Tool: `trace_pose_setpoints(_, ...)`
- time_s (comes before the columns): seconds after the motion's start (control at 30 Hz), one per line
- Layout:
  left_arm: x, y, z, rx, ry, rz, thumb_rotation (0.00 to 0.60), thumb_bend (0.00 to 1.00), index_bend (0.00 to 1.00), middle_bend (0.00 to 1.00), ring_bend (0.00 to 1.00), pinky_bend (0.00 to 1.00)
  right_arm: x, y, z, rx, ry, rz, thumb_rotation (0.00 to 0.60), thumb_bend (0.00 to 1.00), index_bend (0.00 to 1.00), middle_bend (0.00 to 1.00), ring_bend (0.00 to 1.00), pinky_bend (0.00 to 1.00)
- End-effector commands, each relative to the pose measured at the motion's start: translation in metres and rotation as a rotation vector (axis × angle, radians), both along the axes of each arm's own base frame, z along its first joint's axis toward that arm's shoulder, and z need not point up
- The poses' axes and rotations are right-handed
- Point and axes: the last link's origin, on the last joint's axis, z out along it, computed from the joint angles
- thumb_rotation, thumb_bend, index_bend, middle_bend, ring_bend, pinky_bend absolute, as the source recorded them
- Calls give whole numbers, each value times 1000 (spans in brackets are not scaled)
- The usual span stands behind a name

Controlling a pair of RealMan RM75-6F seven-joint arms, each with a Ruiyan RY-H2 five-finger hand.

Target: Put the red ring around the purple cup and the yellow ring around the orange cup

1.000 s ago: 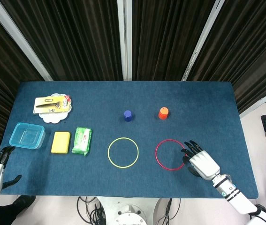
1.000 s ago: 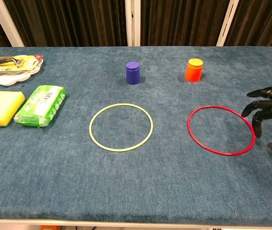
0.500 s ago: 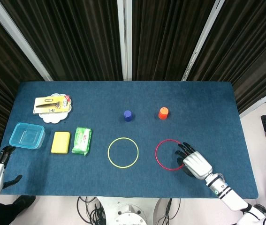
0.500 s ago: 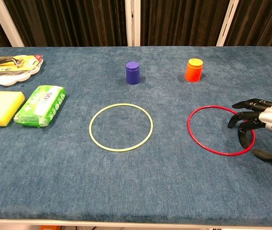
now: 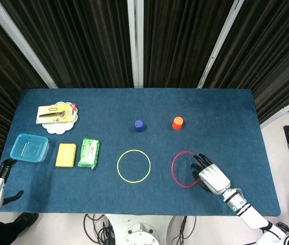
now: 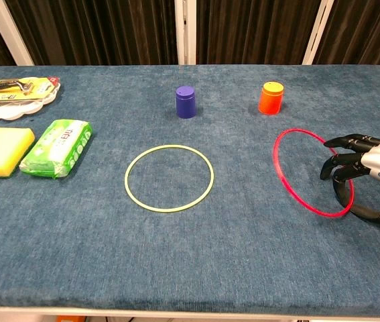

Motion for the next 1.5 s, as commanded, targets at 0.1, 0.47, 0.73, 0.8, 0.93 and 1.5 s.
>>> trace_pose_setpoints(0.1,1,1,0,-1,0,-3,600,39,147,125,16,0,0,-3,6,-19,-13,-12,600,355,674,286,0,0)
trace_pose_setpoints(0.47,3,6,-1,-11,3,-15,600,38,146,125,16,0,49,-63,33,-85,-53,37,600,359,692,300,0,0)
trace_pose_setpoints(0.73,0,4,-1,-5,-3,7,600,38,146,125,16,0,115,-127,19,-39,-9,56,600,360,692,304,0,0)
trace_pose_setpoints(0.8,-1,4,-1,-5,-3,12,600,38,146,125,16,0,127,-138,10,-26,3,53,600,361,692,305,0,0)
trace_pose_setpoints(0.93,-2,4,-1,-5,-3,23,600,38,146,125,16,0,151,-162,-13,1,17,34,600,361,692,305,0,0)
trace_pose_setpoints(1.5,-8,4,-1,-10,-8,53,600,38,146,125,16,0,186,-194,-63,29,52,-29,600,33,520,273,0,0)
